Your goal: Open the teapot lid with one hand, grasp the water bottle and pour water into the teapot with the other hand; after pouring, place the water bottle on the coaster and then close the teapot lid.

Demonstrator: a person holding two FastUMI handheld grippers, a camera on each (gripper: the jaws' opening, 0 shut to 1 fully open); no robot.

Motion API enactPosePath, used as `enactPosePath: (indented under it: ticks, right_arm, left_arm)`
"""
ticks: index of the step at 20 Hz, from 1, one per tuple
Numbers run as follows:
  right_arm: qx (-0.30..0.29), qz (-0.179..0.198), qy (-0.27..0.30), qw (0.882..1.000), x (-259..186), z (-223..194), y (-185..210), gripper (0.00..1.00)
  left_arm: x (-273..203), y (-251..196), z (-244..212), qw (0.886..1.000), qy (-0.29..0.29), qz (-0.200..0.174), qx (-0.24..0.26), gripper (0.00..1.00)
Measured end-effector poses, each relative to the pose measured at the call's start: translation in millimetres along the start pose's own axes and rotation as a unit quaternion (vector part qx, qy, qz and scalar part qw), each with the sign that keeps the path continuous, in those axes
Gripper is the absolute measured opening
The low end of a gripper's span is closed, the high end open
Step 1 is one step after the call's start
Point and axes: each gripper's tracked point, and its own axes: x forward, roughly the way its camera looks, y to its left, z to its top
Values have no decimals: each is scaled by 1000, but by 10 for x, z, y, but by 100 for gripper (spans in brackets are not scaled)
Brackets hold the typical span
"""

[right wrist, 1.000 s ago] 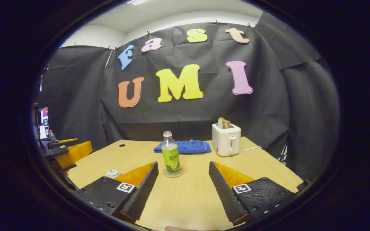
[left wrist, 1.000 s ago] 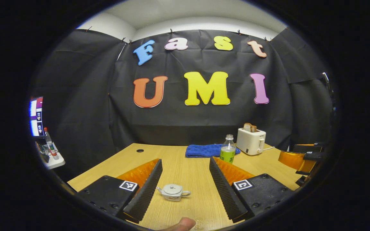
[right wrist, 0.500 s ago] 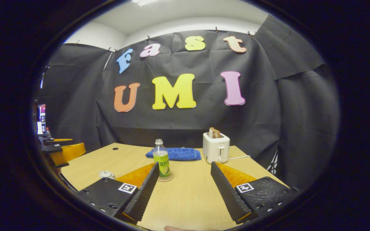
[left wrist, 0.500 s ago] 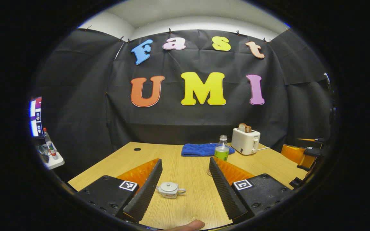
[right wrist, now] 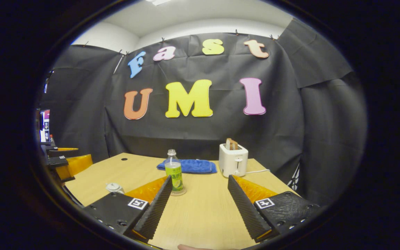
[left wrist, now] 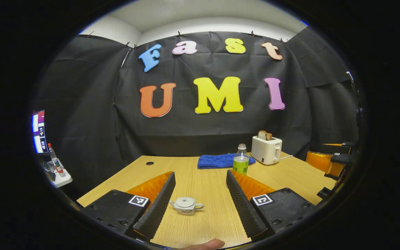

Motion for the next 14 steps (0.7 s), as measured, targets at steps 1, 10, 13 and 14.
enactPosePath:
  ticks: [1, 10, 13, 14]
  right_arm:
    - [0, -1, 1, 1000, 6, -10, -21, 96]
    - [-11, -15, 0, 1000, 28, 3, -121, 96]
    - [-11, -9, 7, 1000, 26, -43, -88, 96]
    - [-13, -9, 6, 1000, 20, -34, -89, 96]
  left_arm:
    - [6, -9, -6, 1000, 0, 0, 1, 93]
    - [9, 35, 3, 1000, -9, 7, 8, 93]
    - [26, -5, -14, 1000, -11, 7, 7, 93]
    - [38, -12, -25, 1000, -9, 7, 8, 93]
